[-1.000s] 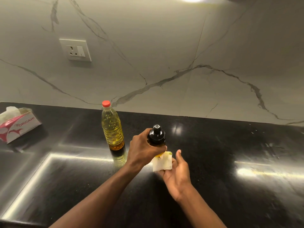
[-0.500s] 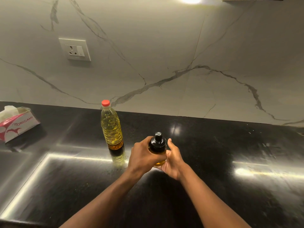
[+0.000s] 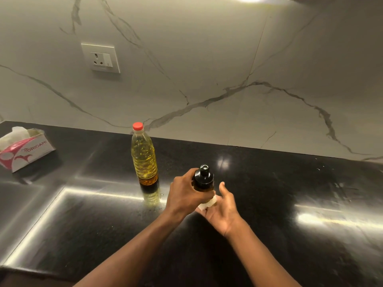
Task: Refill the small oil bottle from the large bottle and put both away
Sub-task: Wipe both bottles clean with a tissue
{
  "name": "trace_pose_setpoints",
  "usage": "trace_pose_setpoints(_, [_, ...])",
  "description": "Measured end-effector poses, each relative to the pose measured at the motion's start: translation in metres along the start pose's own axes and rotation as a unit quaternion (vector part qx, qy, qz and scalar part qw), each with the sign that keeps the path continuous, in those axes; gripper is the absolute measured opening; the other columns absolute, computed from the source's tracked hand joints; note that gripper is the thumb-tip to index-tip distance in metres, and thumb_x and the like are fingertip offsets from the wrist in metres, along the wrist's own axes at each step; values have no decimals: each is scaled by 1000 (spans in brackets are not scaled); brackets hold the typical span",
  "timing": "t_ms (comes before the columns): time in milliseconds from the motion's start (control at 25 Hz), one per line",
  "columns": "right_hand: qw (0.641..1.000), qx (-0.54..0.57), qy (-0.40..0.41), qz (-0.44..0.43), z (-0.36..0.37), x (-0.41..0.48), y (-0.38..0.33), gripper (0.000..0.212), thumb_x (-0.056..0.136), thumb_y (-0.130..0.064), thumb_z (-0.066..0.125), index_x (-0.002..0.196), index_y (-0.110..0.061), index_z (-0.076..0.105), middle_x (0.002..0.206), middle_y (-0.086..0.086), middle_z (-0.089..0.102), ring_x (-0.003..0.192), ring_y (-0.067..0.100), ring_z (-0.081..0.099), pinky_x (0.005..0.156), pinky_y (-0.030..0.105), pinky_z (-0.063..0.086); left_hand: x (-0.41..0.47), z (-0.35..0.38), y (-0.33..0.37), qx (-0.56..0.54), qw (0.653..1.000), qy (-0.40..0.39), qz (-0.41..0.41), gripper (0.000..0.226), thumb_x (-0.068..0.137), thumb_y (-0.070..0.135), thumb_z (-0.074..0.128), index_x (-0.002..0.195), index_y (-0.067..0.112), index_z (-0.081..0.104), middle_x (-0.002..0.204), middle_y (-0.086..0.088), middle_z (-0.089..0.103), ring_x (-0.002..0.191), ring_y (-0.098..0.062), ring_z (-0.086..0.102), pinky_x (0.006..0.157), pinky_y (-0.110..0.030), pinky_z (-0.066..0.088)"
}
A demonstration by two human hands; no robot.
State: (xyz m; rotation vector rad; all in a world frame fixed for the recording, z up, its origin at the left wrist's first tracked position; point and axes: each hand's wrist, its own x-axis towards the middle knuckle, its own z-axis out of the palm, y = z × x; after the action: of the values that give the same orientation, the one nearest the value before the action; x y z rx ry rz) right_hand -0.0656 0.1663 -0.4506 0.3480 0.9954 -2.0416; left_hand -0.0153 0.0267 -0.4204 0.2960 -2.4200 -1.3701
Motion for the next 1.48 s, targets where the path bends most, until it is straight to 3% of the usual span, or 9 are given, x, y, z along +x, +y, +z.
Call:
trace_pose_setpoints(80, [1000,15,3,-4,5,-1,11,79,104,-66,29,132,-1,65,131,25,69,122,39,68,105,57,50,1,0,-1,2,1000,2,8,58,64,46,89,117,39,66,94,22,72,94,11,66,73,-5,49])
trace_pose_setpoints(280, [999,32,34,-27,-13,-9,7,79,101,-68,39,131,0,66,129,26,70,125,39,65,117,58,40,2,-5,-4,0,1000,5,-2,62,65,45,93,121,36,66,103,21,73,99,9,66,78,-7,52])
trace_pose_setpoints(480, [997,74,8,-19,14,-8,12,83,101,-69,35,135,1,62,130,26,69,120,38,68,100,52,53,-2,-2,2,3,1000,14,2,59,63,49,89,116,39,67,95,23,72,93,12,66,73,-7,52])
trace_pose_setpoints(600, [998,57,25,-15,6,-16,23,83,98,-72,39,135,-2,63,131,25,69,125,38,66,117,56,41,7,-9,1,8,999,31,-1,63,63,51,89,120,35,67,101,19,74,95,5,69,82,-19,58])
trace_pose_setpoints(720, [996,63,30,-53,-3,-16,14,83,97,-73,40,135,-3,63,129,25,70,126,38,65,118,56,38,9,-11,1,10,1000,30,1,68,64,48,92,125,31,67,107,16,75,99,2,69,87,-24,61])
trace_pose_setpoints(880, [993,105,2,-46,26,-12,4,82,100,-70,37,130,2,62,128,28,69,122,38,66,103,54,51,8,-11,7,10,999,30,6,65,62,52,91,120,37,67,101,20,74,95,7,68,82,-20,59])
trace_pose_setpoints(1000, [996,76,14,-41,36,-19,17,80,100,-69,38,131,0,63,130,26,69,127,38,63,113,56,45,10,-17,7,17,999,47,11,63,63,51,91,119,36,67,100,18,75,94,5,69,82,-22,60])
trace_pose_setpoints(1200, [984,-80,80,-137,26,-23,27,63,97,-69,42,126,-21,70,120,5,78,123,24,67,117,53,41,9,-23,11,6,999,51,12,66,64,49,94,122,31,68,105,14,75,97,1,70,86,-29,62])
trace_pose_setpoints(1480, [997,22,15,-70,29,-23,7,85,96,-75,41,134,-2,62,128,26,70,121,40,68,114,61,43,12,-24,27,-15,999,31,28,66,66,47,93,125,31,66,110,14,74,103,-1,69,92,-32,61])
